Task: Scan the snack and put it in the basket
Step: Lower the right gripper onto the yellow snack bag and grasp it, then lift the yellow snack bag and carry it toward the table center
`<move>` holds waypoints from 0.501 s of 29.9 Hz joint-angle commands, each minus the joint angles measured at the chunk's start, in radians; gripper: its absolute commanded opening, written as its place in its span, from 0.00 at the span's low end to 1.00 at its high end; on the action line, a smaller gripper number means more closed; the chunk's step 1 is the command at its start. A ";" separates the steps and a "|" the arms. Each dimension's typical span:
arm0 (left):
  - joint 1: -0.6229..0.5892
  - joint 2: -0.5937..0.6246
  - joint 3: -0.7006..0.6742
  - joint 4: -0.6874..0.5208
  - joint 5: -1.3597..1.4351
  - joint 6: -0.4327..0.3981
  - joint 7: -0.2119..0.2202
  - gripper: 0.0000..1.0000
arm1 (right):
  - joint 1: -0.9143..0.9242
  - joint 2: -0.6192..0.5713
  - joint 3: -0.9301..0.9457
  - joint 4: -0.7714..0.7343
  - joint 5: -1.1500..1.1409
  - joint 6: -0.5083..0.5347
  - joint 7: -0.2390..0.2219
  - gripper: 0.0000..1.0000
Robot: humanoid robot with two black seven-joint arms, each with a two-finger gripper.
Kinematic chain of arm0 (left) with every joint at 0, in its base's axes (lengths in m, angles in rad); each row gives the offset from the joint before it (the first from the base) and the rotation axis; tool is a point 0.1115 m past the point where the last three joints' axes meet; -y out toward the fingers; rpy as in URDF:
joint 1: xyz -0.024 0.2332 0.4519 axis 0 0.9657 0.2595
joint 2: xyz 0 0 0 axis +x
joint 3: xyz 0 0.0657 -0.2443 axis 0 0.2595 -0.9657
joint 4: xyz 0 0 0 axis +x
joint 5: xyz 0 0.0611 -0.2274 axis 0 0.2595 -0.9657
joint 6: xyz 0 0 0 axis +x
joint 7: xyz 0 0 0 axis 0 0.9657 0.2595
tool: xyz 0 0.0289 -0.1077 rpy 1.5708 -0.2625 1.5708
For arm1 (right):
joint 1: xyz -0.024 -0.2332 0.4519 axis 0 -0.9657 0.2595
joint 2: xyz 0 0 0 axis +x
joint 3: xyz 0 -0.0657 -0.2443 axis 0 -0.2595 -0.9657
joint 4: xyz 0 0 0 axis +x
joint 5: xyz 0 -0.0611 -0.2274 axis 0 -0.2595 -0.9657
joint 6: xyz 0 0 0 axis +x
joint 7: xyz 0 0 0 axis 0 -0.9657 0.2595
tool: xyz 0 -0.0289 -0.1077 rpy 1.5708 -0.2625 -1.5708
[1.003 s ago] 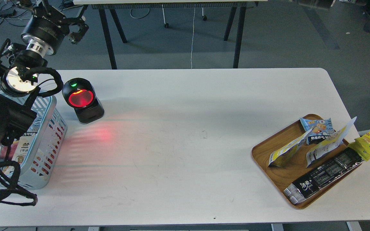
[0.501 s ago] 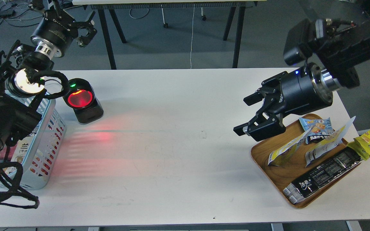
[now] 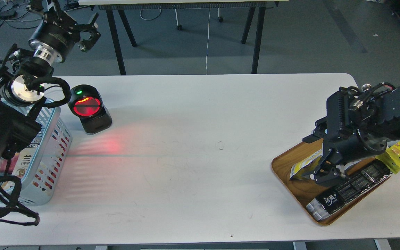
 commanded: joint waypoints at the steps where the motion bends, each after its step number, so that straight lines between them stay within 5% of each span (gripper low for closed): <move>1: 0.000 0.002 0.000 0.000 0.000 0.000 0.000 1.00 | -0.037 -0.012 0.000 -0.021 -0.095 -0.002 0.000 0.94; 7: 0.000 -0.003 -0.002 0.002 0.000 0.000 0.000 1.00 | -0.066 -0.019 0.007 -0.064 -0.109 -0.003 0.000 0.89; 15: -0.001 -0.003 0.000 0.003 0.000 0.000 0.000 1.00 | -0.083 -0.013 0.016 -0.110 -0.109 -0.003 0.000 0.51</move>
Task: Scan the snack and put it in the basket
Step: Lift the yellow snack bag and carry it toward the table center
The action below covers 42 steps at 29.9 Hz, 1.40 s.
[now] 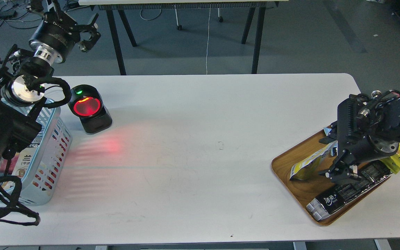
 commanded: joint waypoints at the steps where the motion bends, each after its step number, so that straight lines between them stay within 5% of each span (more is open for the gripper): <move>1: -0.001 0.000 0.000 0.001 0.001 0.000 0.000 1.00 | -0.001 0.004 0.003 -0.022 0.000 0.000 0.000 0.47; 6: -0.001 -0.002 0.000 0.001 0.000 0.000 0.000 1.00 | -0.009 0.007 0.006 -0.045 -0.007 0.002 0.000 0.13; 12: -0.001 0.000 0.000 0.001 0.000 0.000 0.000 1.00 | -0.018 0.016 0.026 -0.090 -0.007 0.000 0.000 0.01; 24: -0.017 0.015 0.000 0.001 0.000 0.000 0.002 1.00 | -0.046 0.056 0.219 -0.097 0.051 -0.021 0.000 0.00; 42: -0.037 0.063 0.000 0.001 0.000 0.000 0.005 1.00 | -0.055 0.617 0.365 -0.458 0.183 -0.025 0.000 0.00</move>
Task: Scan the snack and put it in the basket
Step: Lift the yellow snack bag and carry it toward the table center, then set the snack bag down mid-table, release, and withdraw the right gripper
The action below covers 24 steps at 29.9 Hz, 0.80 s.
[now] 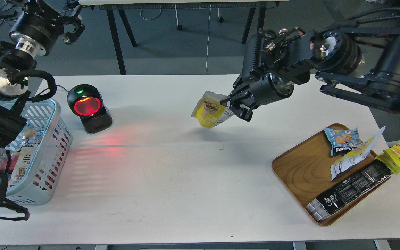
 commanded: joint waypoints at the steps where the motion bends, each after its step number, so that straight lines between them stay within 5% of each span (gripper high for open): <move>1: -0.006 0.000 0.000 0.000 0.000 0.000 0.001 1.00 | -0.010 0.086 -0.001 -0.062 -0.001 0.000 0.000 0.00; 19: -0.002 0.000 0.000 0.000 0.000 0.000 -0.002 1.00 | -0.063 0.234 -0.020 -0.084 -0.006 -0.001 0.000 0.00; 24: -0.002 0.000 0.000 0.000 0.000 0.000 -0.002 1.00 | -0.072 0.235 -0.020 -0.084 -0.007 -0.001 0.000 0.10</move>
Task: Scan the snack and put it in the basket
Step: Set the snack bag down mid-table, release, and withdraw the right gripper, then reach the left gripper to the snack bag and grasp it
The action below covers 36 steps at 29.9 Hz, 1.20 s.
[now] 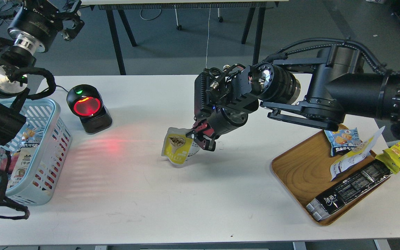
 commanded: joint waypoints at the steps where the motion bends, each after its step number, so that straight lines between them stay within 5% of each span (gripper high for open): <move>1: 0.000 0.002 0.000 0.000 0.000 0.000 0.001 1.00 | -0.002 0.002 0.001 0.000 0.000 0.000 0.000 0.13; 3: -0.002 0.000 0.000 0.000 -0.001 0.000 0.001 1.00 | -0.001 0.002 0.001 0.002 0.001 0.000 0.000 0.22; 6: -0.003 0.002 0.000 0.000 -0.001 0.000 0.002 1.00 | 0.001 -0.006 0.024 0.005 0.024 -0.003 0.000 0.65; 11: -0.008 0.019 0.000 -0.008 -0.001 0.000 0.014 1.00 | 0.010 -0.081 0.167 0.009 0.223 0.009 0.000 0.94; 24: -0.172 0.191 0.156 -0.122 0.196 0.000 0.051 0.99 | -0.123 -0.486 0.356 0.037 1.013 -0.001 0.000 0.98; 29: -0.194 0.243 0.155 -0.317 0.449 0.000 0.051 0.96 | -0.225 -0.598 0.391 0.016 1.292 -0.009 0.000 0.98; 36: -0.183 0.264 0.156 -0.694 0.873 0.000 0.051 0.96 | -0.346 -0.610 0.429 -0.042 1.748 -0.073 0.000 0.98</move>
